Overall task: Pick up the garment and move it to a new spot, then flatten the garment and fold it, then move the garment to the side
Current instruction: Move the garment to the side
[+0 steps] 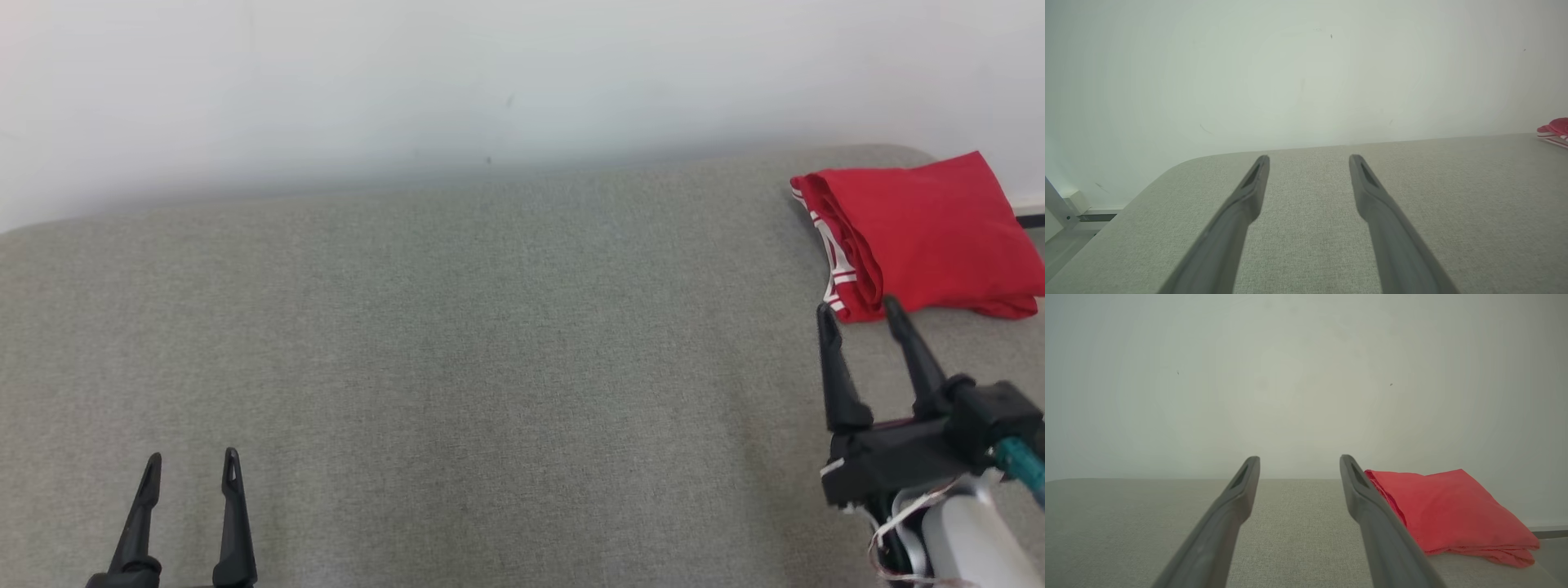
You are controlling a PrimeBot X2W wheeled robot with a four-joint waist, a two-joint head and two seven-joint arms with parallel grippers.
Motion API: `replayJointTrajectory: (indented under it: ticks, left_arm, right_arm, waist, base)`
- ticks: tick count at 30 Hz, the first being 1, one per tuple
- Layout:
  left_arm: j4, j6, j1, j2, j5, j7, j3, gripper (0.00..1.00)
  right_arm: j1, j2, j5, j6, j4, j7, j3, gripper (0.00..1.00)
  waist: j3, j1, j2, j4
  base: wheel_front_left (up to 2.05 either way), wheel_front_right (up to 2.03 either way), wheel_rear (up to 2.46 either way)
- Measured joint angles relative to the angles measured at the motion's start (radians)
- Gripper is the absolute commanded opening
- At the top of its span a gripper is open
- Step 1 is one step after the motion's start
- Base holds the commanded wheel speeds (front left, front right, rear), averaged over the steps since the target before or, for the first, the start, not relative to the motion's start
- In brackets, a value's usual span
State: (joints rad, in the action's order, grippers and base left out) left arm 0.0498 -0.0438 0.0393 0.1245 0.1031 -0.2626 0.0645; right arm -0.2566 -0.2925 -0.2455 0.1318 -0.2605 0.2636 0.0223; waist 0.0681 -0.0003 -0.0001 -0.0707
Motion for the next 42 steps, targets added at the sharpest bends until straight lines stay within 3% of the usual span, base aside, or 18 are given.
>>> replayJointTrajectory:
  ticks: [17,42]
  left_arm:
    - [0.02,-0.009,0.022,-0.001,-0.008,0.0,0.007,1.0]
    - [0.073,-0.008,0.037,0.012,-0.018,0.0,-0.01,1.0]
  right_arm:
    - [0.221,0.162,0.071,0.0,0.095,0.0,-0.051,1.0]
    - [0.325,0.223,0.129,0.0,0.118,0.0,-0.102,1.0]
  waist:
    - [-0.065,0.0001,0.0,0.046]
    - [-0.102,0.0003,0.0002,0.06]
  base:
    - [0.0,0.0,0.0]
    - [0.0,0.0,0.0]
